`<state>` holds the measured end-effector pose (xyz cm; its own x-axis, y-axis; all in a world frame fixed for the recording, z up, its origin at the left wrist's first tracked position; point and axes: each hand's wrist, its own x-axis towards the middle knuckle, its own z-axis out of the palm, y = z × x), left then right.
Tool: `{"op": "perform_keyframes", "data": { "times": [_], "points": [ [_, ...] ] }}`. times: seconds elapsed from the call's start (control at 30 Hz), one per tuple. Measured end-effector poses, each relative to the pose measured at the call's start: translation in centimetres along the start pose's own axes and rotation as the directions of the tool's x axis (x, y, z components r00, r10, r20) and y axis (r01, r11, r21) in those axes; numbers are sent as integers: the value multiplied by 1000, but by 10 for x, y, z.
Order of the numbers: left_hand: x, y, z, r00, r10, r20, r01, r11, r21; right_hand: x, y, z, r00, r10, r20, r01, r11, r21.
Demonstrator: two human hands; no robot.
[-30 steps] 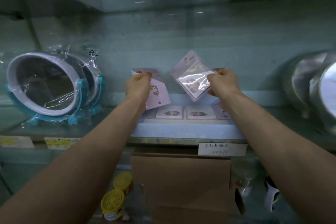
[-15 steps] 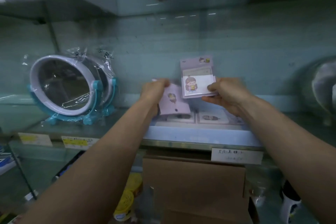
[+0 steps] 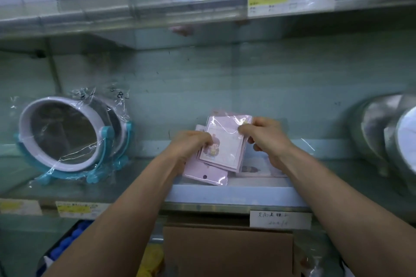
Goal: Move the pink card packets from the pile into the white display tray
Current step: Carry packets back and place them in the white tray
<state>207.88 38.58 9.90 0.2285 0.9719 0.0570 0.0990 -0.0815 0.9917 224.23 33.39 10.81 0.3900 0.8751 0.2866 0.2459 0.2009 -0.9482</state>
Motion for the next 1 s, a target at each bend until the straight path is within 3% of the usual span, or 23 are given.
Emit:
{"op": "perform_keyframes", "data": {
  "times": [0.13,0.23,0.33,0.4,0.57,0.73,0.93,1.0],
  "points": [
    [4,6,-2,977,40,-208,-81,979,-189,1,-2,-2,996,67,-60,-59,991,118],
    [7,9,-9,893,115,-436,-220,955,-200,0,1,-2,991,133,-25,-131,988,78],
    [5,11,-13,800,202,-565,-345,925,-158,-2,3,0,988,152,17,-152,988,15],
    [6,11,-14,784,215,-582,-372,914,-164,-3,3,1,988,156,24,-155,988,-22],
    [6,13,-14,878,104,-467,-311,865,-394,2,-4,2,983,164,82,-153,980,-125],
    [0,13,-10,898,141,-416,-255,938,-233,21,-35,1,991,80,111,-57,979,-194],
    [1,10,-14,804,245,-542,-352,930,-102,31,-45,5,993,68,93,-48,978,-205],
    [0,11,-13,826,214,-521,-327,935,-134,32,-45,9,991,57,120,-33,981,-190]
  ]
}}
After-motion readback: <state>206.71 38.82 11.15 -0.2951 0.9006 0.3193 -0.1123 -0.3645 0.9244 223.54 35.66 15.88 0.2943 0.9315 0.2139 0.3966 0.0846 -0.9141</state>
